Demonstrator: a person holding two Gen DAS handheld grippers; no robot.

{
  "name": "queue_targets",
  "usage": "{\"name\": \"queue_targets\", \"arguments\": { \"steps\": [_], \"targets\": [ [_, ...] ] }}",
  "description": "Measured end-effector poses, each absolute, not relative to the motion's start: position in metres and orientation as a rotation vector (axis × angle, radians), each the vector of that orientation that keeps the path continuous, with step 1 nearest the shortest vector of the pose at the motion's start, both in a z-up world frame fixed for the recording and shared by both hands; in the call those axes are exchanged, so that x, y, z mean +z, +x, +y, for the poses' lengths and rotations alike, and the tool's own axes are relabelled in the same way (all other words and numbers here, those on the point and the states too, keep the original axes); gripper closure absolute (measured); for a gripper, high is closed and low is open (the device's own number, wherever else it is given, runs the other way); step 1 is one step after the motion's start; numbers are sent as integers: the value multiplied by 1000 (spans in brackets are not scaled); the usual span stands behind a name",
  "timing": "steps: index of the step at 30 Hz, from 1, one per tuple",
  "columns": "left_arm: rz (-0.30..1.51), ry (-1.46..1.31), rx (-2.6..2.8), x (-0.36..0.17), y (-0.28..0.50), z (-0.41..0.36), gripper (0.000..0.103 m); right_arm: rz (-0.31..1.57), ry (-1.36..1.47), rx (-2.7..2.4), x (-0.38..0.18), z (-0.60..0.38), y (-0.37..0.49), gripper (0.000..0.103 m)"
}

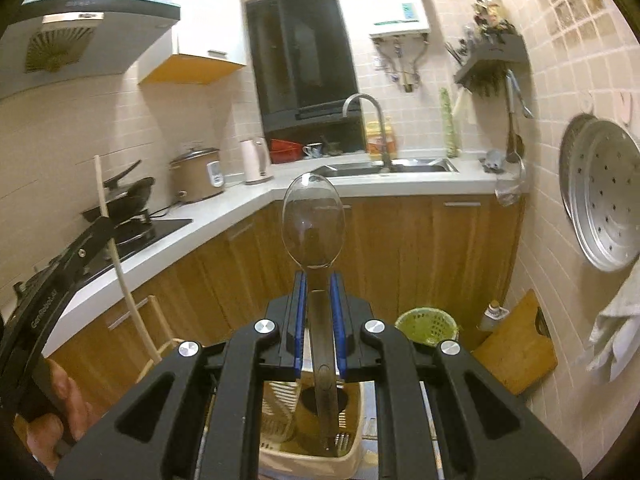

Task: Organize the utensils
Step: 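Carry the chopsticks and clear spoon over the caddy and open both grippers, then lower the left tool to the chopstick pair while the right approaches a clear spoon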

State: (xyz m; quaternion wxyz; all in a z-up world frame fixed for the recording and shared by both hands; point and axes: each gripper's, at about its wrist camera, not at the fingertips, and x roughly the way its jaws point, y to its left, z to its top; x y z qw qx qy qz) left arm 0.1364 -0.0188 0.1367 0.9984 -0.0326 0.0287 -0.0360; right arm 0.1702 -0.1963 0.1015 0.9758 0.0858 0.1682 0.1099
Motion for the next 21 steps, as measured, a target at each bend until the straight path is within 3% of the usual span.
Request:
{"name": "queue_targets", "arguments": {
  "steps": [12, 15, 16, 18, 21],
  "targets": [
    [92, -69, -91, 114, 139, -13, 91, 335, 156, 221, 80, -192, 160, 92],
    [114, -73, -115, 113, 133, -8, 75, 349, 154, 243, 79, -193, 151, 91],
    [120, -75, -121, 112, 130, -5, 71, 356, 157, 254, 79, -195, 147, 89],
    [131, -84, -135, 112, 123, -1, 68, 366, 164, 279, 80, -198, 139, 73],
    [142, -100, -142, 115, 109, 8, 66, 360, 160, 284, 85, -203, 123, 71]
  ]
}}
